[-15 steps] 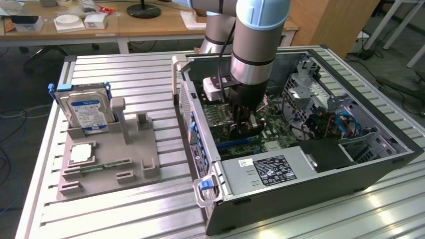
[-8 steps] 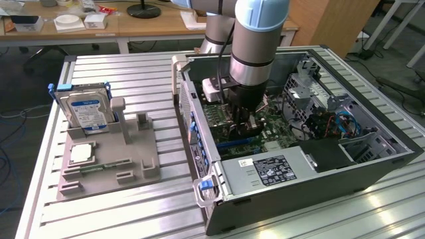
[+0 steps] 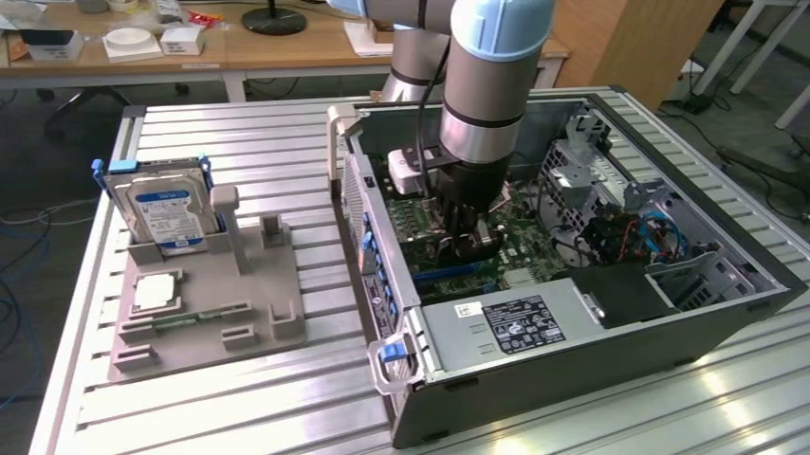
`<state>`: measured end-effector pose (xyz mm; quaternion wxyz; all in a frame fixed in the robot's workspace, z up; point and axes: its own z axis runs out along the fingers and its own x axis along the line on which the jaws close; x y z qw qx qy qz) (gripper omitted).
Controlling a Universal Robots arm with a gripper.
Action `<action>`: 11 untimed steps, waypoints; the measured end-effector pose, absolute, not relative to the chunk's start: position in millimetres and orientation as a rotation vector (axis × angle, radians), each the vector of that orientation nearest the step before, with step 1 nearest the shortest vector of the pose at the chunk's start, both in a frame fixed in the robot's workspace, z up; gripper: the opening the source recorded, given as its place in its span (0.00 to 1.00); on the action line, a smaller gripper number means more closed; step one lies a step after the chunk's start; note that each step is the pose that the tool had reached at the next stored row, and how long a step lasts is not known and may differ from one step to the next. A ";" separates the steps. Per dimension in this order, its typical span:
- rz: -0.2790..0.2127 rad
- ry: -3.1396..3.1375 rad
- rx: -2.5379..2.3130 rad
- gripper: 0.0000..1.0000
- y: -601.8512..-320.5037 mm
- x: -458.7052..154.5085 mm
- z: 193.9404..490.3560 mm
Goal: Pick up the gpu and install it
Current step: 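Insert the gpu into the slot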
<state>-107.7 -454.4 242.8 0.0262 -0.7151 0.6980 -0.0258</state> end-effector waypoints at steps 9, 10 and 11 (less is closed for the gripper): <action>-0.079 2.155 -2.208 0.27 -454.3 -109.6 240.9; -0.079 2.155 -2.208 0.27 -454.3 -109.6 240.6; -0.079 2.154 -2.207 0.27 -454.3 -109.6 240.3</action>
